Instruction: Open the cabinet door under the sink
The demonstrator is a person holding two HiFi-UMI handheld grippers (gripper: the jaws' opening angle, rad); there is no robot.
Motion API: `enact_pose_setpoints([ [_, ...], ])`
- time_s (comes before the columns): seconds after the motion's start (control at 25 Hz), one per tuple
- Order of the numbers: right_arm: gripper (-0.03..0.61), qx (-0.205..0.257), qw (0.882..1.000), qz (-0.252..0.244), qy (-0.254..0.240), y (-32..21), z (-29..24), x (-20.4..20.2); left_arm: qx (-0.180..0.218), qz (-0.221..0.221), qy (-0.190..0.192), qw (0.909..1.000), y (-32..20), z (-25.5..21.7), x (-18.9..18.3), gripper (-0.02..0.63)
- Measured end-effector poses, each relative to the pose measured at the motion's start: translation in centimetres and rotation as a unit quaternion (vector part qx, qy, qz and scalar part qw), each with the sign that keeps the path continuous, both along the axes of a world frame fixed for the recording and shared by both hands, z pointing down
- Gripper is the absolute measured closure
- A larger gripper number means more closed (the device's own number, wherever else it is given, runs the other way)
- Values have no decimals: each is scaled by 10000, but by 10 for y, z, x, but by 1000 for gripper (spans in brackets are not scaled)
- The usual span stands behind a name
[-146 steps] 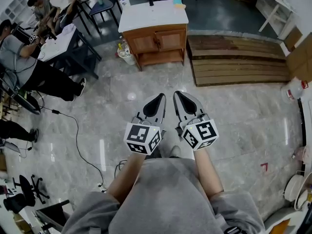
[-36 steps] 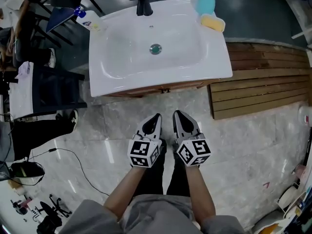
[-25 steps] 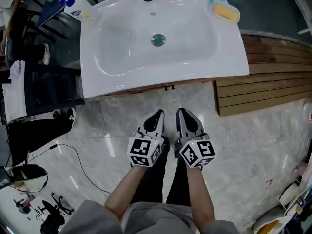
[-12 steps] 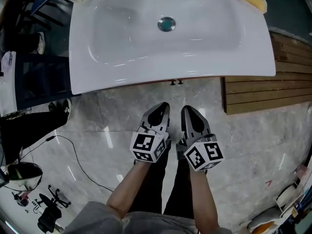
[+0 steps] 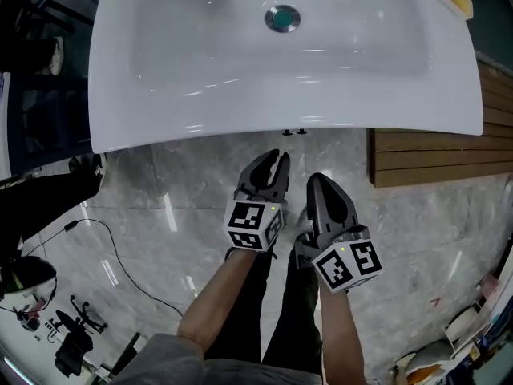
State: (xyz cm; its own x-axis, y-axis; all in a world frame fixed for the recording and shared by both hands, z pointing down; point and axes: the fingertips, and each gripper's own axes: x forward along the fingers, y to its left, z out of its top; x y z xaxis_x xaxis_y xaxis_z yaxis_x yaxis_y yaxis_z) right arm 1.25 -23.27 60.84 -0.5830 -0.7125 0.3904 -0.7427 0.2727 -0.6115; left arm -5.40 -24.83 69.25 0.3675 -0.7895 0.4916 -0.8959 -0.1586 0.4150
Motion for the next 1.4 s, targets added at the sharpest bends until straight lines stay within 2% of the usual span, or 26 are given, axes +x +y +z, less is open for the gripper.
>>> enact_pose_setpoints([
  [0.16, 568, -66, 10000, -2, 17, 1, 7, 5, -79, -289, 103, 9995, -11, 17, -1, 521],
  [0.36, 568, -128, 9999, 9, 82, 0, 15, 17, -110, -633, 295, 9975, -30, 29, 0, 508],
  [0.64, 568, -185, 9997, -1, 127, 3, 22, 23, -223, -754, 536, 9955, -38, 44, 3, 503],
  [0.84, 568, -174, 9998, -1, 123, 1, 23, 23, -255, -673, 384, 9967, -40, 48, 6, 526],
  [1.4, 568, -295, 9994, -61, 182, 7, 33, 39, -45, -884, -8, 9961, -43, 47, 7, 528],
])
